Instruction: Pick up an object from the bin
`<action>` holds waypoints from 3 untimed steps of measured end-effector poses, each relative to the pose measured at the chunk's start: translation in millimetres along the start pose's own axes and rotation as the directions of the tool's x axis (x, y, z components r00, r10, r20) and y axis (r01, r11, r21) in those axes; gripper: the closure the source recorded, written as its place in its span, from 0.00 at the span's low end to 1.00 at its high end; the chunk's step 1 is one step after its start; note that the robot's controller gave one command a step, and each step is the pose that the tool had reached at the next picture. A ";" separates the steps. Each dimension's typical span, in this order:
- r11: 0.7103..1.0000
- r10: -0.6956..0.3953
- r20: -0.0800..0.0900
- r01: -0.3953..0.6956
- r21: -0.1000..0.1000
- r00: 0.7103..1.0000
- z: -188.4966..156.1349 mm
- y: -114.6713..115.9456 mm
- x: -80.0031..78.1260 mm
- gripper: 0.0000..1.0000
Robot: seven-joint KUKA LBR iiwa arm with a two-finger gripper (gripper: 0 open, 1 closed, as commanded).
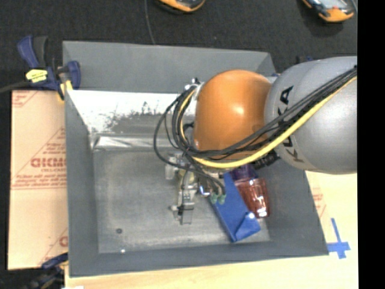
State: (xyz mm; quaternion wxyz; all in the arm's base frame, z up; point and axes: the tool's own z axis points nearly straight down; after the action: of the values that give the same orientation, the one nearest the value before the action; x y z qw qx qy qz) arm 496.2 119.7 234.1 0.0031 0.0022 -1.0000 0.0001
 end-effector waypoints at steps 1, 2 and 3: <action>1.000 0.005 0.008 -0.005 -0.001 1.000 -4.6 -0.8 -1.4 0.00; 0.996 -0.090 0.012 0.090 0.000 0.996 72.5 -48.3 -20.3 0.00; 0.993 -0.117 0.021 0.117 -0.002 0.993 165.6 -98.0 -58.1 0.00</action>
Offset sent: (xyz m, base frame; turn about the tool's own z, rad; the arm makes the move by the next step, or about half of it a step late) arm 0.0384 -0.1025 -0.1641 -0.1914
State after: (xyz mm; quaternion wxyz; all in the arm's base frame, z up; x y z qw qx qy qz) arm 553.7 21.9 68.2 -0.0072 0.0609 -0.9981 -0.0015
